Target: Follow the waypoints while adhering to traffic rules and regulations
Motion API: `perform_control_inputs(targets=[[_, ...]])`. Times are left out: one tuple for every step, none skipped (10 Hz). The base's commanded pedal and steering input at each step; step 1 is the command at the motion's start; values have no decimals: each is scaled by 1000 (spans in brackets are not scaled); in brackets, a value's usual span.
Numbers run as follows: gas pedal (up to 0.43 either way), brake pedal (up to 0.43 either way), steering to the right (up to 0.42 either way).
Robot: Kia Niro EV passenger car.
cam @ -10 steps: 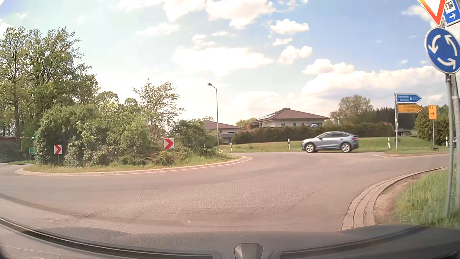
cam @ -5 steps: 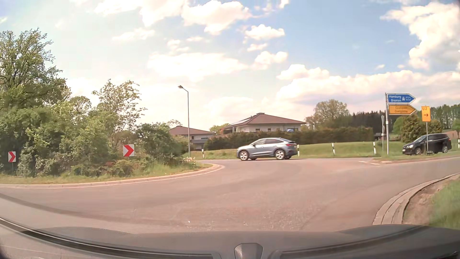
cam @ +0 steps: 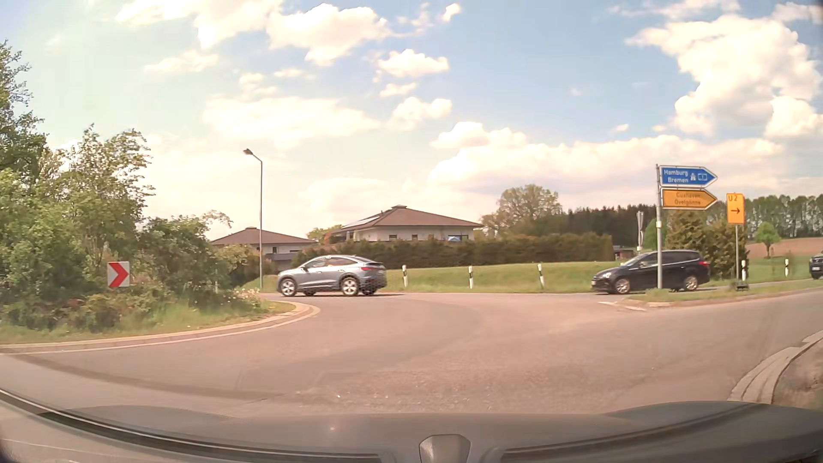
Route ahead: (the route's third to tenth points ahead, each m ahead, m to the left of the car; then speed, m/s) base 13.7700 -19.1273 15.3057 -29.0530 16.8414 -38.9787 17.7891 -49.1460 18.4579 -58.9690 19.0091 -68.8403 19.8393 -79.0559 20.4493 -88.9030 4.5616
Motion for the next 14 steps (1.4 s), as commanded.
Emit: perform_control_inputs(targets=[[110, 0, 309], [110, 0, 320], [110, 0, 345], [110, 0, 381], [110, 0, 401], [110, 0, 415], [110, 0, 417], [110, 0, 418], [110, 0, 427], [110, 0, 443], [110, 0, 456], [110, 0, 457], [110, 0, 456], [98, 0, 455]])
